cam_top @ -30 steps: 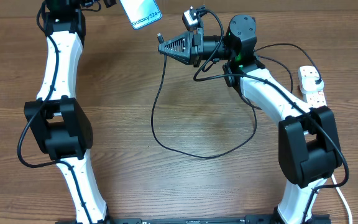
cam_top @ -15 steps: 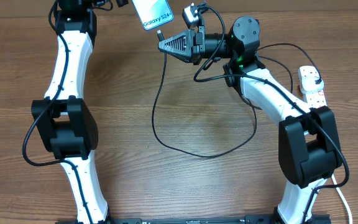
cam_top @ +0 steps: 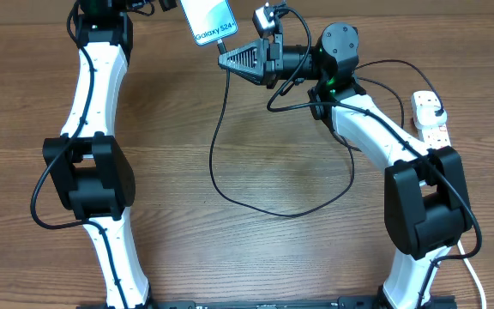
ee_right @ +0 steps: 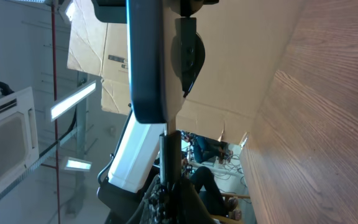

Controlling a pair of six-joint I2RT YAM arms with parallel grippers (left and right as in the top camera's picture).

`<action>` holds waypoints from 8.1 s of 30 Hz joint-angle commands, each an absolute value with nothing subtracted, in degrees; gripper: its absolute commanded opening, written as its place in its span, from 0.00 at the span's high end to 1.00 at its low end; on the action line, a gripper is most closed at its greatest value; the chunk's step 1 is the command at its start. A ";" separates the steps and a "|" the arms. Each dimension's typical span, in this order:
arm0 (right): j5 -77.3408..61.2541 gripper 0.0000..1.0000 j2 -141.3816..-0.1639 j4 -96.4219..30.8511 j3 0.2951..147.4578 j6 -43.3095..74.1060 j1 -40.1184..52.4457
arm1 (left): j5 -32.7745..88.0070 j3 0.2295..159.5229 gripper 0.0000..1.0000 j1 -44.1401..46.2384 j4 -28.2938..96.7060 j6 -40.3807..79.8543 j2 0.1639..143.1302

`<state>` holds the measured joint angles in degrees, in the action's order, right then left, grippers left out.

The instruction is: Plug charger to phone and switch on socket

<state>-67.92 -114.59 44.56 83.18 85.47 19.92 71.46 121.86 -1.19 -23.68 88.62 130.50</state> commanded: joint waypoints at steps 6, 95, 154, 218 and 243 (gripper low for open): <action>-66.72 0.96 -113.25 45.01 84.18 85.54 19.86 | 73.12 122.78 0.96 -1.04 -24.32 89.80 128.33; -63.88 0.96 -113.25 54.76 84.01 97.06 20.62 | 70.00 122.78 0.96 0.14 -35.68 104.97 128.33; -20.60 0.00 -106.74 -43.81 84.03 34.20 7.01 | 39.66 121.84 0.96 10.92 56.31 19.49 131.98; -20.62 0.00 -106.74 -45.19 84.03 34.00 7.05 | 25.06 121.10 0.41 20.27 49.45 33.54 144.14; -22.79 0.00 -106.74 -46.00 84.03 34.02 7.05 | -4.49 126.91 0.00 18.83 71.35 13.67 120.49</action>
